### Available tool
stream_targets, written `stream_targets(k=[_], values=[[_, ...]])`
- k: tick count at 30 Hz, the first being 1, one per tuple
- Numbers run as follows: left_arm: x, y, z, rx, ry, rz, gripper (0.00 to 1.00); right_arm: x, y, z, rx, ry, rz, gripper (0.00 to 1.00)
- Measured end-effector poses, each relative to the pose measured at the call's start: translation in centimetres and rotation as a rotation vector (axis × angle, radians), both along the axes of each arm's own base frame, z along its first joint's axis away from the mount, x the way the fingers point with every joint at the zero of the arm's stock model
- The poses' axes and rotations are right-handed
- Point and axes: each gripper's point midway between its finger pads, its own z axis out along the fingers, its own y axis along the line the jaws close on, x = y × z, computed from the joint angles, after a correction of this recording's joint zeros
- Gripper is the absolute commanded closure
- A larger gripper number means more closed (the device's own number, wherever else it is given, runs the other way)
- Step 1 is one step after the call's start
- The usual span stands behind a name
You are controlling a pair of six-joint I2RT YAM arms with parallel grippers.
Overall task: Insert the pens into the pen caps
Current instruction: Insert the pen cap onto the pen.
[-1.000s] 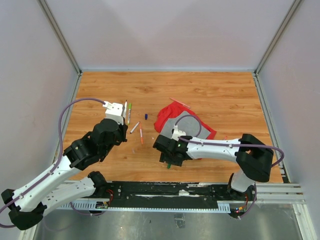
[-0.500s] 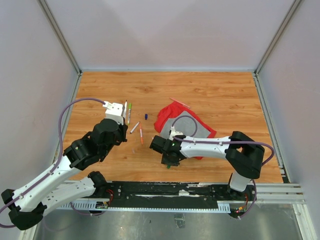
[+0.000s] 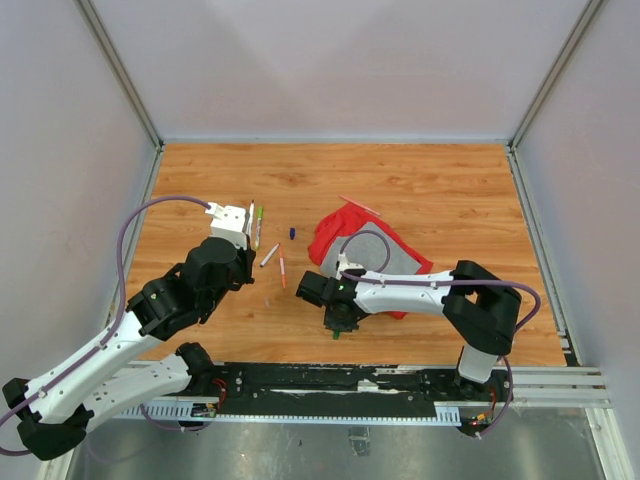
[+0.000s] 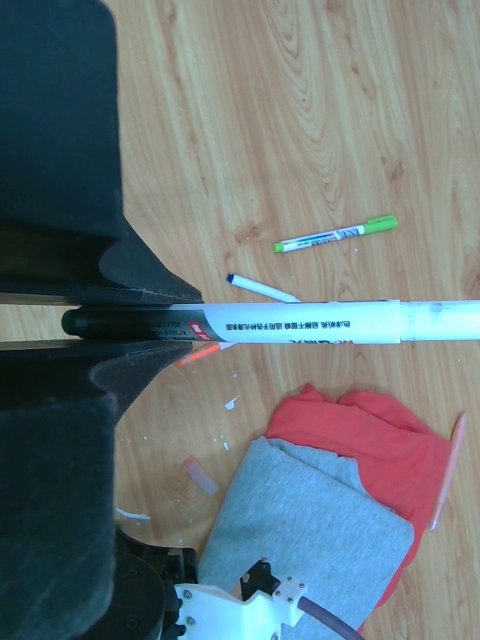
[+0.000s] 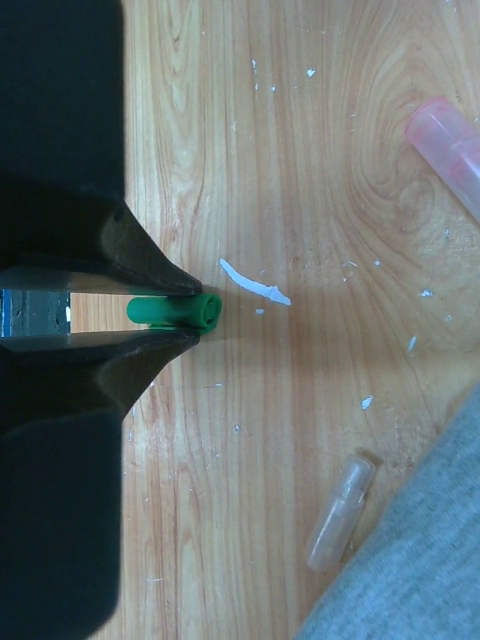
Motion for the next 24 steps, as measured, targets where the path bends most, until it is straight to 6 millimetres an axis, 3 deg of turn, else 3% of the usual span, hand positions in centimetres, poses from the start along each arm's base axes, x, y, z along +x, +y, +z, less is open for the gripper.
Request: stream_targets(k=[4, 12, 20, 24], values=[[0.0, 0.0, 0.0, 0.000, 0.000, 0.000, 1.00, 0.0, 0.0, 0.0, -0.002, 0.002, 0.014, 0.99], [-0.1, -0.2, -0.1, -0.003, 0.006, -0.012, 0.99, 0.0, -0.1, 0.3, 0.005, -0.012, 0.066, 0.99], [0.1, -1.8, -0.7, -0.051, 0.045, -0.028, 1.00, 0.9, 0.7, 3.5, 0.177, -0.167, 0.248, 0.99], [0.3, -3.2, -0.3, -0.121, 0.046, -0.052, 1.00, 0.8, 0.2, 4.4, 0.278, -0.266, 0.353, 0.99]])
